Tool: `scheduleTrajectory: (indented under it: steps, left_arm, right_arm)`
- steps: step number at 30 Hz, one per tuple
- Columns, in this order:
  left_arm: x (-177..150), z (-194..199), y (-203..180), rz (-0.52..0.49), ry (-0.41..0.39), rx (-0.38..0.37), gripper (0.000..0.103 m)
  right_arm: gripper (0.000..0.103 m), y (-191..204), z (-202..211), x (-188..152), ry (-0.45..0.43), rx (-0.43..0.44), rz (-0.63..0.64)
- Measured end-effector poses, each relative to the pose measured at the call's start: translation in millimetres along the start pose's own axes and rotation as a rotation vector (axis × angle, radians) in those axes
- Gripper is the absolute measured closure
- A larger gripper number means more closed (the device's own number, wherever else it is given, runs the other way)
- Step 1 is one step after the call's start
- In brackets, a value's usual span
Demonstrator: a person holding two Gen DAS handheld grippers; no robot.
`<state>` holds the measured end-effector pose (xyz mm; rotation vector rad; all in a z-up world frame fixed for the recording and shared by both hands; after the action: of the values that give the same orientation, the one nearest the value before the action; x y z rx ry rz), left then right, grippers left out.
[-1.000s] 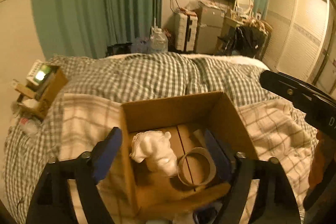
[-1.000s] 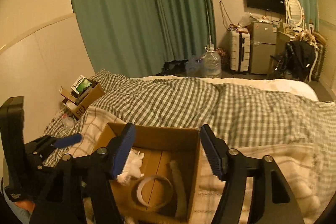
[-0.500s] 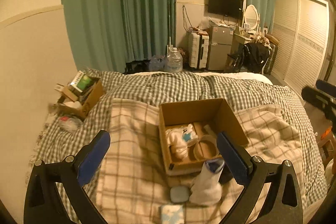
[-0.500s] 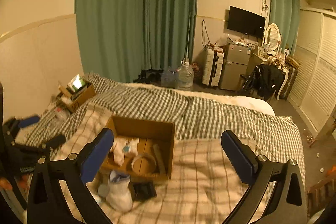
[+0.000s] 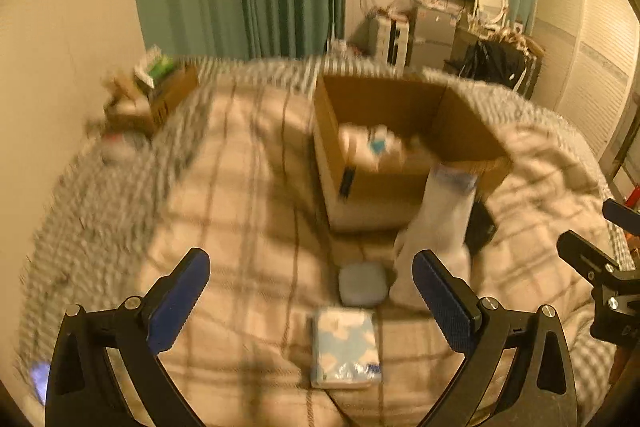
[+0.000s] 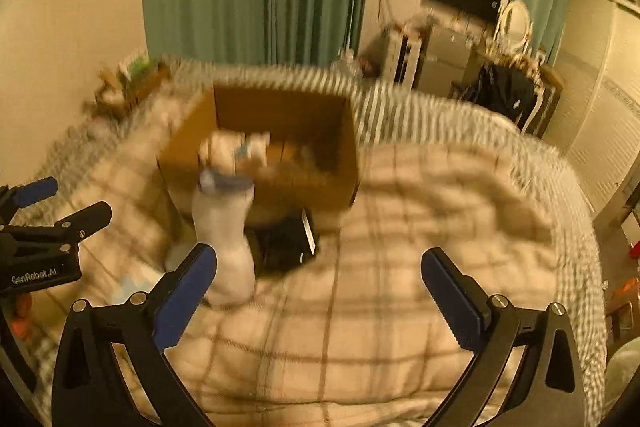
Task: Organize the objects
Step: 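Pull both tools back from the box, then grasp the blue floral tissue pack with the left tool while the right tool grasps the white sock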
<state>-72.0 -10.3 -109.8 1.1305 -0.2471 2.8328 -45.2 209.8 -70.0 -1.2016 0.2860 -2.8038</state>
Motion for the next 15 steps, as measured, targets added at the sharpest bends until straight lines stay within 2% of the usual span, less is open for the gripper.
scheduleTrajectory:
  steps: [5, 9, 12, 14, 15]
  left_arm:
    - [-44, -32, 6, -0.004, 0.111, 0.013, 0.000]
    - [-53, -41, -1, -0.010, 0.155, -0.040, 0.000]
    - [-66, -52, -17, -0.056, 0.213, -0.104, 0.000]
    - [-78, -65, -25, -0.083, 0.270, -0.137, 0.005]
    - [-83, -71, -27, -0.082, 0.293, -0.137, 0.015]
  right_arm:
    - [0.000, 4, -31, -16, 0.061, 0.000, -0.003]
    - [0.000, 4, -46, -21, 0.107, 0.009, -0.026]
    - [0.000, 8, -48, -23, 0.117, 0.015, -0.013]
    - [0.000, 11, -49, -25, 0.121, 0.016, -0.002]
    - [0.000, 13, -50, -26, 0.122, 0.016, 0.003]
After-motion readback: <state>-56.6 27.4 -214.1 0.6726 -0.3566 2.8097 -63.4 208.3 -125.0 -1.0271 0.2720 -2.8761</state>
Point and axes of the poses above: each gripper's, at about its wrist camera, not at the fingertips, and z roughly against the way its jaws point, y to its left, x to its top, the point moved 6 cm from there along -z, roughly the way its jaws point, and after that the axes turned 10 degrees about -x, right-handed, at the moved point
